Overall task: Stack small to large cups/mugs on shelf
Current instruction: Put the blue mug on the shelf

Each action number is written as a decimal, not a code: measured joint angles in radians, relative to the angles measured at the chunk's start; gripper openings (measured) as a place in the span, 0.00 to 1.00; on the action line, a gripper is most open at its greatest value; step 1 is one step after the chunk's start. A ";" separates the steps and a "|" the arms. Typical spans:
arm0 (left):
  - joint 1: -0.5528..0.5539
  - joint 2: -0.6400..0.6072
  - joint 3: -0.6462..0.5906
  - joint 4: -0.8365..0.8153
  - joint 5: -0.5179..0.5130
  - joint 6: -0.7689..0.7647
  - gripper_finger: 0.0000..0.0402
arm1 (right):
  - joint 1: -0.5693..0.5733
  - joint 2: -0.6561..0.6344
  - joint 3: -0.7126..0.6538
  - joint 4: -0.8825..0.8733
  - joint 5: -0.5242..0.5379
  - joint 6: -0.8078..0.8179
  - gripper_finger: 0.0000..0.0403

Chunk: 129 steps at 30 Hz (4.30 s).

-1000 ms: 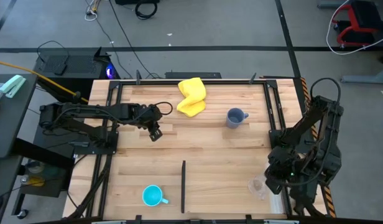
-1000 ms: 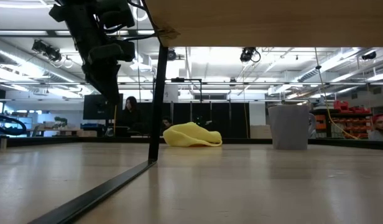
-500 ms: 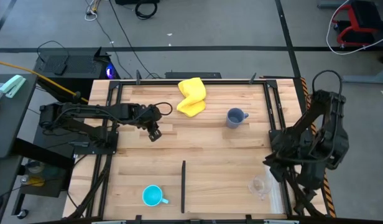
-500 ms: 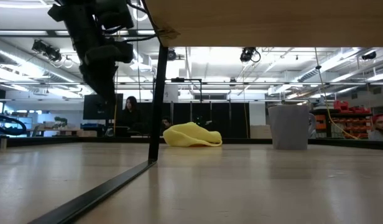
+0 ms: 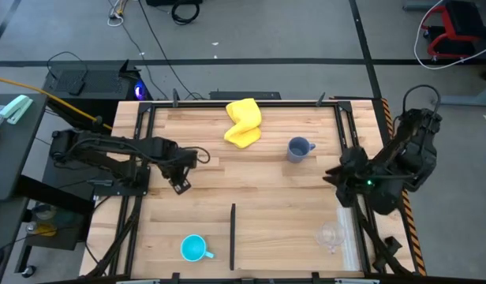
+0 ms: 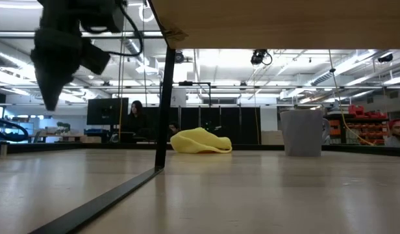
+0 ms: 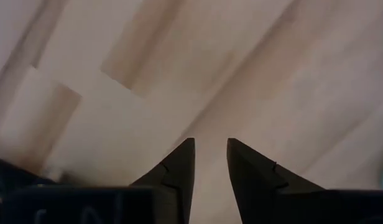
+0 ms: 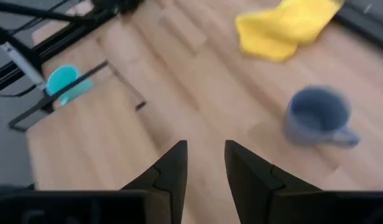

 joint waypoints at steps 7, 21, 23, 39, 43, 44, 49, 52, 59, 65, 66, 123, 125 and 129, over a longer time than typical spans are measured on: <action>-0.212 -0.004 0.130 -0.016 -0.023 -0.155 0.23 | -0.105 -0.015 -0.004 0.002 0.050 -0.109 0.27; -0.700 -0.003 0.175 0.215 -0.251 -0.623 0.20 | -0.176 -0.124 -0.216 0.000 -0.039 -0.031 0.27; -0.730 0.011 0.175 0.307 -0.267 -0.600 0.21 | -0.176 -0.137 -0.241 0.000 -0.061 -0.009 0.27; -0.722 0.226 0.174 0.394 -0.099 -0.704 0.25 | -0.175 -0.147 -0.262 0.000 -0.092 -0.028 0.27; -0.722 0.225 0.174 0.401 -0.096 -0.715 0.26 | -0.175 -0.147 -0.262 0.000 -0.092 -0.042 0.27; -0.722 0.225 0.174 0.402 -0.096 -0.724 0.26 | -0.175 -0.147 -0.262 0.000 -0.092 -0.042 0.27; -0.721 0.246 0.174 0.402 -0.094 -0.730 0.25 | -0.175 -0.147 -0.262 0.000 -0.092 -0.042 0.27; -0.717 0.269 0.175 0.412 -0.078 -0.729 0.25 | -0.175 -0.146 -0.262 0.000 -0.092 -0.042 0.27; -0.688 0.303 0.175 0.404 -0.034 -0.691 0.23 | -0.175 -0.146 -0.262 0.000 -0.092 -0.042 0.27; -0.661 0.303 0.175 0.402 -0.024 -0.583 0.12 | -0.175 -0.146 -0.262 0.000 -0.092 -0.055 0.27; -0.659 0.303 0.175 0.401 -0.019 -0.563 0.09 | -0.175 -0.146 -0.262 0.000 -0.092 -0.056 0.27; -0.308 0.781 1.494 -0.294 -0.153 0.556 0.03 | -0.175 -0.146 -0.262 0.000 -0.091 -0.065 0.25; -0.307 0.798 1.494 -0.290 -0.142 0.573 0.03 | -0.175 -0.146 -0.262 0.000 -0.091 -0.065 0.25; -0.316 0.821 1.495 -0.267 -0.122 0.586 0.03 | -0.175 -0.146 -0.262 0.000 -0.091 -0.066 0.25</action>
